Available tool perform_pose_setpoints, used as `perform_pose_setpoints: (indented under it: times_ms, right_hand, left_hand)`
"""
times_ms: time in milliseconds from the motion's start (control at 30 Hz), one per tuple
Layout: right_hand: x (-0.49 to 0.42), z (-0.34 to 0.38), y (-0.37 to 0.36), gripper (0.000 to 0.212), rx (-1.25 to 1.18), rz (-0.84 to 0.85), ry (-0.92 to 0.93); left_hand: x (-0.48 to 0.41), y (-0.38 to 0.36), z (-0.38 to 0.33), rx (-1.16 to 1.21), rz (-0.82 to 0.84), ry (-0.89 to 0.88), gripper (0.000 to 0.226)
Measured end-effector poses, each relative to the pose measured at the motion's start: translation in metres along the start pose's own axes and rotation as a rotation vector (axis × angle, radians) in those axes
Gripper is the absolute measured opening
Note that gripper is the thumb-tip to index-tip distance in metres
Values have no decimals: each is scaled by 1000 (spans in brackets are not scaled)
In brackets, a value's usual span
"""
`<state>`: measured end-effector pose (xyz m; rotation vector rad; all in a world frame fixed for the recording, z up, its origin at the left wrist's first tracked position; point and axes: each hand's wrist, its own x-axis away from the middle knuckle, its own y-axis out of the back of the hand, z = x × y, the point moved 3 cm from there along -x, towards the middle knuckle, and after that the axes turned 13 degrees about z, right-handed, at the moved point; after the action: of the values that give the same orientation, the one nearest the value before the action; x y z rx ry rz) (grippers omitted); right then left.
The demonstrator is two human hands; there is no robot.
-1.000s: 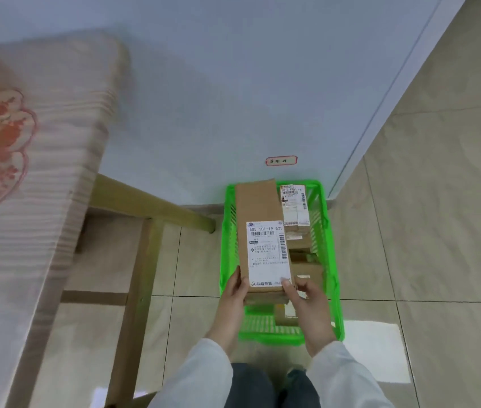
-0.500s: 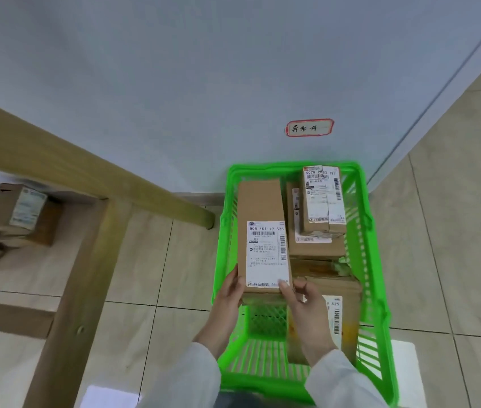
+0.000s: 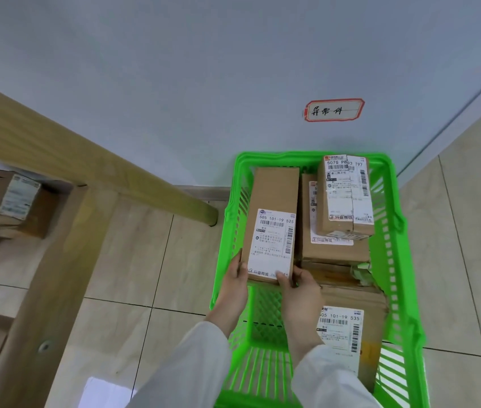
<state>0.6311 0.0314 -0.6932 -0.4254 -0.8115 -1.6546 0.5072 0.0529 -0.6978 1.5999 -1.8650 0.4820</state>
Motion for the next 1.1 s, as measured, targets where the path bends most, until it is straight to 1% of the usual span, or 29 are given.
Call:
perform_pose_setpoints:
  times_ms: [67,200,300,467,600,733,867,1000,1100]
  right_hand:
    - [-1,-1,-1,31,5,0,-5]
    - [1,-1,-3,44,45,35,3]
    - [7,2,-2,53,51,53,26]
    - [32,11,9,56,73,62,43]
    - [74,20,30,55,-4,55,15]
    - [133,42,63,50,-135,18,-74]
    - [192,81,91,49,-185,25,-107]
    - [257,124,114,50,-191,17,-96]
    - [303,155,125,47,-200,0,-77]
  left_hand:
    - [1,-3,1,-14,-7,0,39]
    - [1,-4,7,-26,-42,22,41]
    - [6,-6,3,-105,-64,41,44]
    - [33,-13,-11,-144,-97,113,52]
    - [78,-23,-35,-126,-133,142,52]
    - [135,-32,-72,-88,-148,170,47]
    - [193,-39,-115,-98,-98,167,47]
    - [257,-36,-163,-125,-41,158,44]
    - [302,-27,-198,-119,-30,137,42]
